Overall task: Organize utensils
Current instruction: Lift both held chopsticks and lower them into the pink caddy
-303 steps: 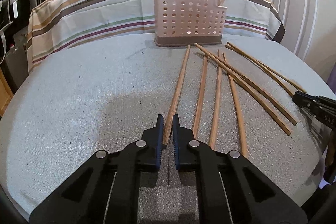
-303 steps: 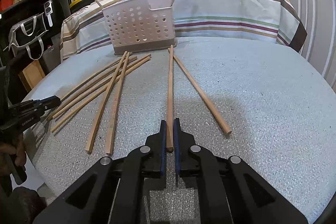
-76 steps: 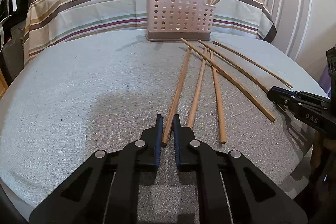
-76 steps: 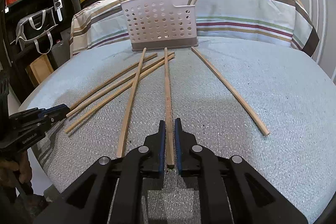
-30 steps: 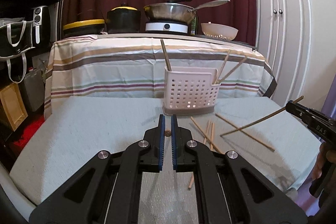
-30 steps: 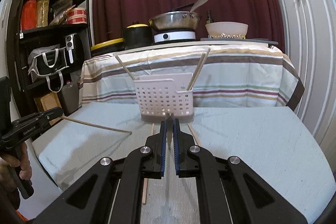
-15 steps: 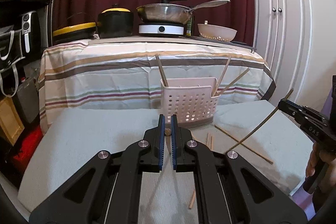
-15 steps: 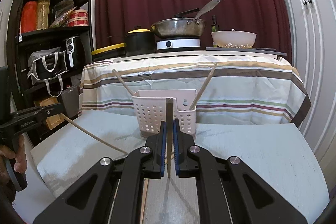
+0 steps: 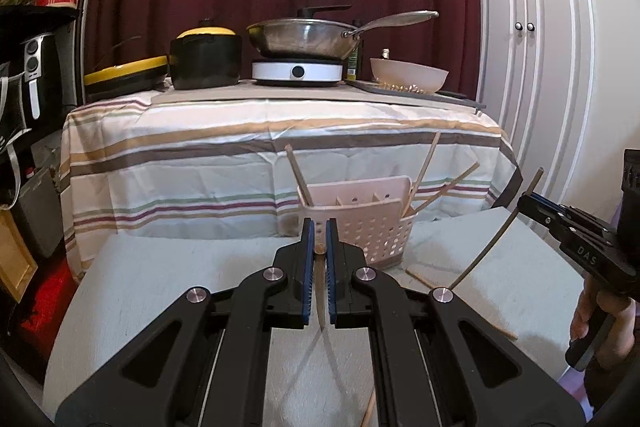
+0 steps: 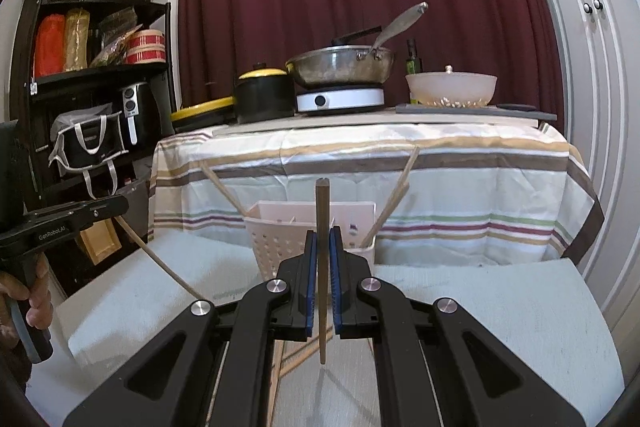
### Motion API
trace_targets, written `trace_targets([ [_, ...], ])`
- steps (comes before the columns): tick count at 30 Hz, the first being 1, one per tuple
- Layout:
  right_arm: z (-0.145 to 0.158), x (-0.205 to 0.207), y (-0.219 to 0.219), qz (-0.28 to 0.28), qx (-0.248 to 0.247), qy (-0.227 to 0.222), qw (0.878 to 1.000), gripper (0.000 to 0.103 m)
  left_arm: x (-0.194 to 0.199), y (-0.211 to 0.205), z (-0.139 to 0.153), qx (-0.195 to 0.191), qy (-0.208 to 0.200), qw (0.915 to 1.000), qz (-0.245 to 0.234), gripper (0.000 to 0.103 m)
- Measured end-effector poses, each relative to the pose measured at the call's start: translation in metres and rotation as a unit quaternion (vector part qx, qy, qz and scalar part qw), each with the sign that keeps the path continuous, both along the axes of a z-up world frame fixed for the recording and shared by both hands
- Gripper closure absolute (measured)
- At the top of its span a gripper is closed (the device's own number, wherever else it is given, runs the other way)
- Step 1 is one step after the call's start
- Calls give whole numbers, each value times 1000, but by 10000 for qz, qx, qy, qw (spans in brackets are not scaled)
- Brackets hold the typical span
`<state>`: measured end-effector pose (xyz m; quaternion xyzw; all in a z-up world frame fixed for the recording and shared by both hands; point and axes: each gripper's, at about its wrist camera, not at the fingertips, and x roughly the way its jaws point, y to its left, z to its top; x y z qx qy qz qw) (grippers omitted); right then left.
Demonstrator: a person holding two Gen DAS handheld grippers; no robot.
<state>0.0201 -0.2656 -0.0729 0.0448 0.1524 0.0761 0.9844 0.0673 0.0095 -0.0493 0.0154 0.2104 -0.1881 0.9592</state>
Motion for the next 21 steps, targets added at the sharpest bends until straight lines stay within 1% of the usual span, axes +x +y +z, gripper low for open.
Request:
trace_targets([
  [3, 11, 4, -2, 5, 28, -125, 9999, 96, 5, 0, 15, -106, -13, 9999, -117, 97],
  [7, 27, 10, -7, 12, 57, -336, 9994, 96, 12, -3, 35, -147, -95, 9995, -257, 97],
  [16, 60, 31, -12, 85, 135, -725, 9972, 96, 28, -18, 77, -119, -571, 9976, -376, 97],
  [21, 77, 41, -14, 69, 133, -968, 9952, 96, 39, -26, 103, -210, -877, 9950, -419, 97],
])
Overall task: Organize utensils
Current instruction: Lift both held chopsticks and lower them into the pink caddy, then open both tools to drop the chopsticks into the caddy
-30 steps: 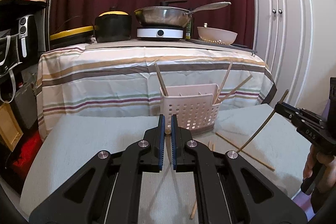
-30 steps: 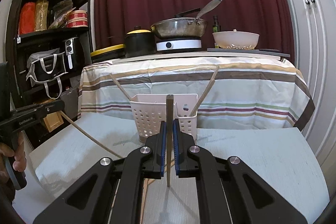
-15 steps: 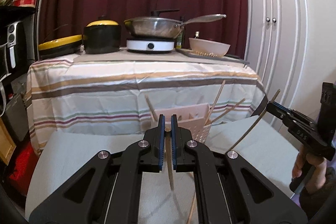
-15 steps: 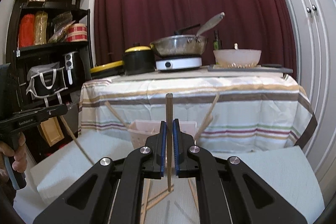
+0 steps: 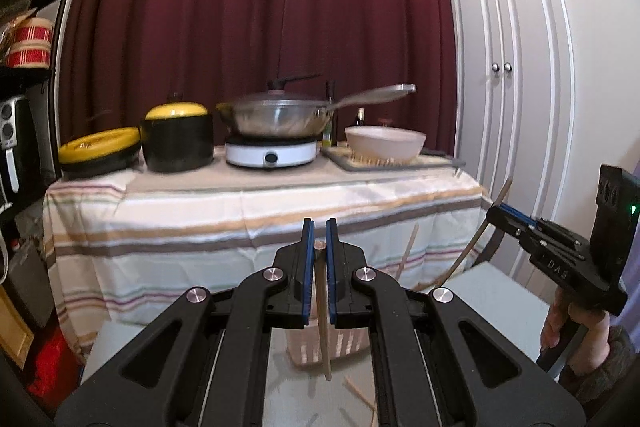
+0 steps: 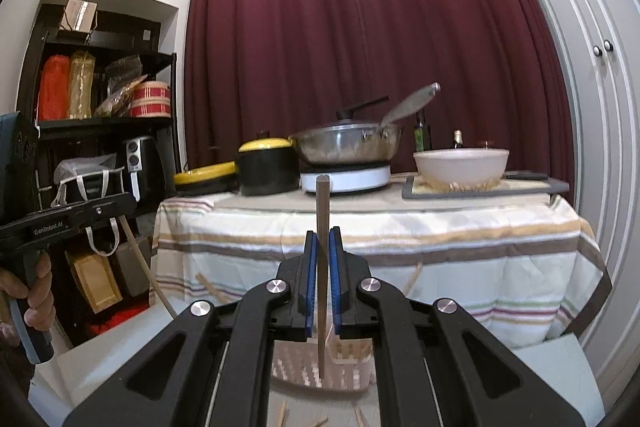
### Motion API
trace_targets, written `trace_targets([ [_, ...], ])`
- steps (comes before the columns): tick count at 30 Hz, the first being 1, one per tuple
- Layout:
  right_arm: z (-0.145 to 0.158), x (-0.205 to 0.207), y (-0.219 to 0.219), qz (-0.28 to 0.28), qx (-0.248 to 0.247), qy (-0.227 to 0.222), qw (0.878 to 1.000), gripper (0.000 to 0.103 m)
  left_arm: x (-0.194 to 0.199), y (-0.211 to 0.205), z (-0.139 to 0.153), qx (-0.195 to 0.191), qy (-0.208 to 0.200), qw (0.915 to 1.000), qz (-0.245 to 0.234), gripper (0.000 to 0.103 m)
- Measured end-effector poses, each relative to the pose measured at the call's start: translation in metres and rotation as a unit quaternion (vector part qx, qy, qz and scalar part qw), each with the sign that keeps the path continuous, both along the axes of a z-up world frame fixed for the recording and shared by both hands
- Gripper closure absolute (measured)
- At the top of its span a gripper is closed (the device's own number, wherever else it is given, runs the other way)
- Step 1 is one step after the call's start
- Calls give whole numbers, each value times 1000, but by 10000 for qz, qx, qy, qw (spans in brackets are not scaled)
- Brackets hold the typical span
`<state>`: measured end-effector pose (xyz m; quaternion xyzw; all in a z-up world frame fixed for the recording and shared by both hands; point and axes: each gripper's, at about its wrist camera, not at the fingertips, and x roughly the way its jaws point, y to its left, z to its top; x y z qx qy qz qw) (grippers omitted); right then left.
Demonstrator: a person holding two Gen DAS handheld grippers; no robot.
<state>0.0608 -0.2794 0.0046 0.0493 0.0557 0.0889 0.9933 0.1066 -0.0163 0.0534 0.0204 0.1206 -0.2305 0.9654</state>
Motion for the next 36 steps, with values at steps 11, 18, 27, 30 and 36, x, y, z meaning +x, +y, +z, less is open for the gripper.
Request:
trace_targets([
  [11, 11, 45, -9, -133, 11, -129, 9998, 96, 45, -20, 31, -238, -404, 9988, 130, 97],
  [18, -5, 73, -8, -168, 9, 63, 9998, 96, 73, -34, 5, -80, -373, 9988, 300, 97],
  [27, -46, 110, -5, -110, -2, 720, 9973, 96, 108, -39, -42, -40, 181, 9995, 253, 96],
  [30, -55, 112, -5, -115, 15, 805, 9967, 81, 112, -43, -56, 13, 290, 9993, 229, 75],
  [36, -48, 100, -2, -144, -51, 632, 9979, 62, 102, -47, -58, 60, 214, 9996, 190, 42],
])
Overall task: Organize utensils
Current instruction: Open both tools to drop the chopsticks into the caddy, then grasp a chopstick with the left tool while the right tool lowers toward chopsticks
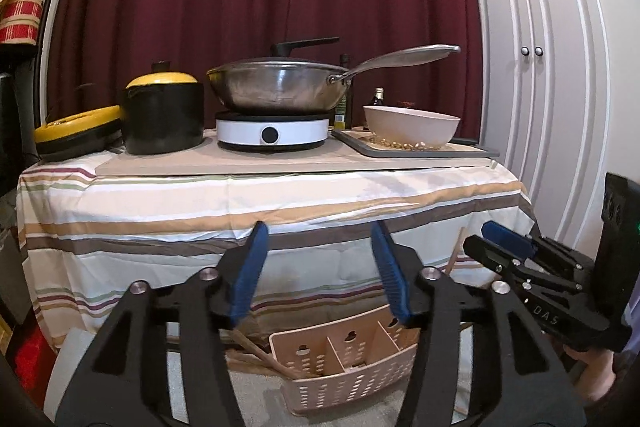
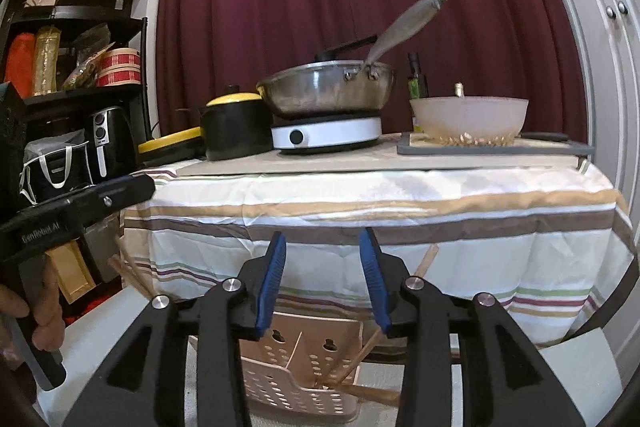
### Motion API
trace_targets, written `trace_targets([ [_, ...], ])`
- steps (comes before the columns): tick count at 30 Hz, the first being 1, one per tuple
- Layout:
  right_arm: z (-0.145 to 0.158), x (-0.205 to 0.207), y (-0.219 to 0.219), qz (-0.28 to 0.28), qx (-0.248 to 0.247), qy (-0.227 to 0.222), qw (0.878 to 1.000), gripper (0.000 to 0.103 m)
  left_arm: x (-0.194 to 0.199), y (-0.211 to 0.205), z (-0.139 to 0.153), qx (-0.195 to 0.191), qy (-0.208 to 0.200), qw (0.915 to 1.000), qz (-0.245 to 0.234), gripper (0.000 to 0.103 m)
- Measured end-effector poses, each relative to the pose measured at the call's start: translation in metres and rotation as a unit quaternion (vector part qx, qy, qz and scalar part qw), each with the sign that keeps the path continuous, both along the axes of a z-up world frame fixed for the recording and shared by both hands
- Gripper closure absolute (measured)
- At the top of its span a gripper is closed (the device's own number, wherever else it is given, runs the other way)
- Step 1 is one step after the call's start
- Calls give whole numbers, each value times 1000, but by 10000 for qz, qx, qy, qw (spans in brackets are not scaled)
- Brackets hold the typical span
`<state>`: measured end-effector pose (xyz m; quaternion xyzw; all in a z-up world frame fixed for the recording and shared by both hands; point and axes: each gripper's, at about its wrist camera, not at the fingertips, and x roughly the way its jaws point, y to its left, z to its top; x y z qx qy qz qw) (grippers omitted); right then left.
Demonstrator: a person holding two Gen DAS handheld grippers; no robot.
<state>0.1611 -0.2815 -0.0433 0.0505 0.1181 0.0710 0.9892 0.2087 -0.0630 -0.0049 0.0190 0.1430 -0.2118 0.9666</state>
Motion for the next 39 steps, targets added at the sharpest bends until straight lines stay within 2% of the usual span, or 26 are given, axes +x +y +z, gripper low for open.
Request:
trace_targets([
  [5, 14, -26, 1, 29, -32, -227, 9997, 56, -24, 2, 7, -20, -169, 9998, -57, 28],
  [11, 10, -65, -1, 2, -85, -208, 9997, 56, -63, 16, -1, -85, -141, 9999, -18, 26],
  [21, -43, -117, -10, -196, 20, 367, 9991, 56, -122, 39, -65, 111, 345, 9992, 170, 26],
  [29, -86, -155, -2, -274, -52, 695, 9972, 56, -156, 50, -124, 277, 884, 9953, 267, 28],
  [39, -138, -182, 7, -250, -9, 1182, 9927, 56, -182, 54, -184, 451, 1454, 9881, 202, 41],
])
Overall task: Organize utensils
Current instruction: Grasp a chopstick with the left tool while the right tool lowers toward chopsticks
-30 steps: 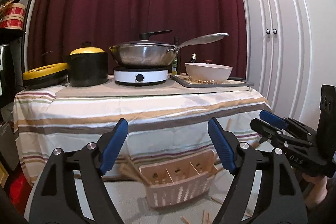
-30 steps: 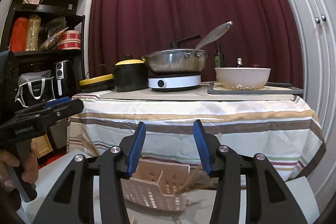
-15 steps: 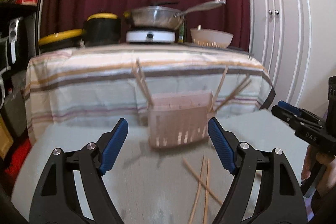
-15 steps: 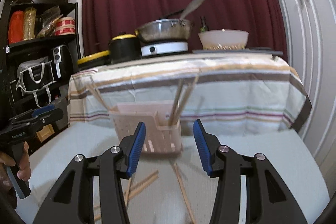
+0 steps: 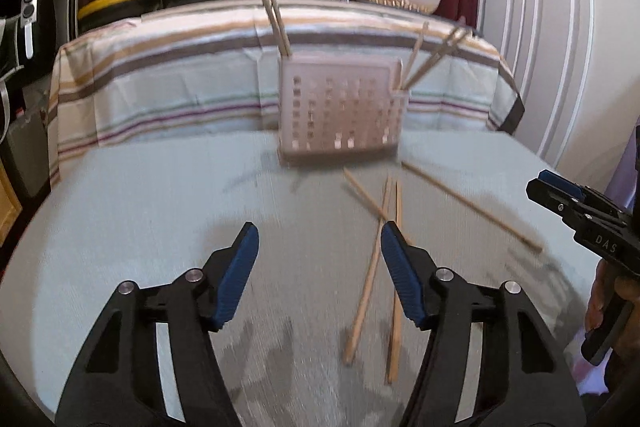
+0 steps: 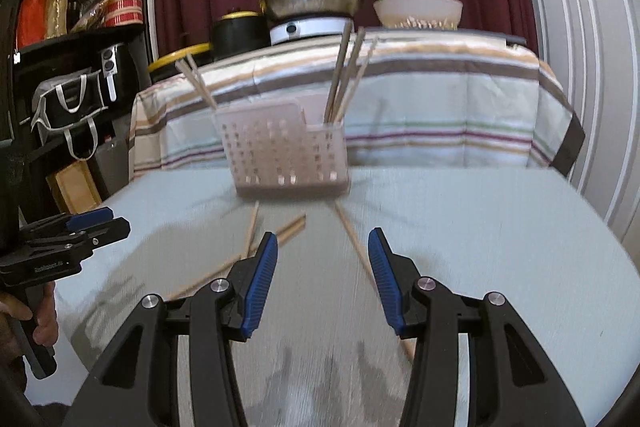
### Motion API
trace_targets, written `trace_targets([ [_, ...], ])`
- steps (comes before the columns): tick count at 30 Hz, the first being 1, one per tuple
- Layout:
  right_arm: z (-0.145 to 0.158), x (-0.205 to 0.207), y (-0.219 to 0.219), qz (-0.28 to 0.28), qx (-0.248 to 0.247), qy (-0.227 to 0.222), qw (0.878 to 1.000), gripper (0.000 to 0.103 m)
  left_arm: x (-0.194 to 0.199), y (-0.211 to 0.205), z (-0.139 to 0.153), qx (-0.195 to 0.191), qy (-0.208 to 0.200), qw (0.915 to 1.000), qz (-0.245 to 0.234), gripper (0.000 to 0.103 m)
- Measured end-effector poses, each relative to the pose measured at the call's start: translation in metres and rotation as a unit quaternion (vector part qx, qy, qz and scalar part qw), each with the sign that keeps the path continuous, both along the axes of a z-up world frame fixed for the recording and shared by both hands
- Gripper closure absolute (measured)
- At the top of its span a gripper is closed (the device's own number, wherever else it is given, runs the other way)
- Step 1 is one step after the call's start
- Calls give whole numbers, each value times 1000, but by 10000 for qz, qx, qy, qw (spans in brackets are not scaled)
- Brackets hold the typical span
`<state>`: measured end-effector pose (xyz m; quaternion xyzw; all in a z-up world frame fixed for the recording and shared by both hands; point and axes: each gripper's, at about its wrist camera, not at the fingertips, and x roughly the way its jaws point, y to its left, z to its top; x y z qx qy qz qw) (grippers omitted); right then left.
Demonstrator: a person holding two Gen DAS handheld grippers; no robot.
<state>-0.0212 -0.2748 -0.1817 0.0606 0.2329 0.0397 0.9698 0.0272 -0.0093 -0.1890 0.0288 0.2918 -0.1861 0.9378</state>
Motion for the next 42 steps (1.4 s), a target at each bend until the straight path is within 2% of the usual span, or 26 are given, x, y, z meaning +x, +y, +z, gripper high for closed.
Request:
trace_targets([
  [11, -27, -13, 1, 24, 51, 272, 9996, 56, -13, -7, -40, 140, 394, 9989, -225, 55],
  [14, -29, -15, 1, 27, 59, 293, 9995, 56, -14, -12, -48, 188, 493, 9981, -328, 62],
  [20, -31, -16, 0, 26, 74, 297, 9995, 56, -13, -19, -57, 262, 636, 9967, -426, 64],
  [23, -32, -16, 0, 14, 85, 300, 9995, 56, -13, -19, -60, 271, 671, 9965, -429, 71],
  [27, -34, -17, -1, -1, 104, 320, 9994, 56, -14, -17, -61, 335, 627, 9965, -446, 89],
  [30, -36, -17, -1, 6, 113, 344, 9993, 56, -13, -16, -61, 340, 611, 9965, -464, 94],
  [32, -36, -16, -1, 8, 102, 349, 9993, 56, -15, -16, -61, 371, 583, 9965, -465, 96],
  [42, -36, -19, 11, 177, 108, 349, 9992, 56, -22, -5, -58, 363, 585, 9970, -366, 97],
])
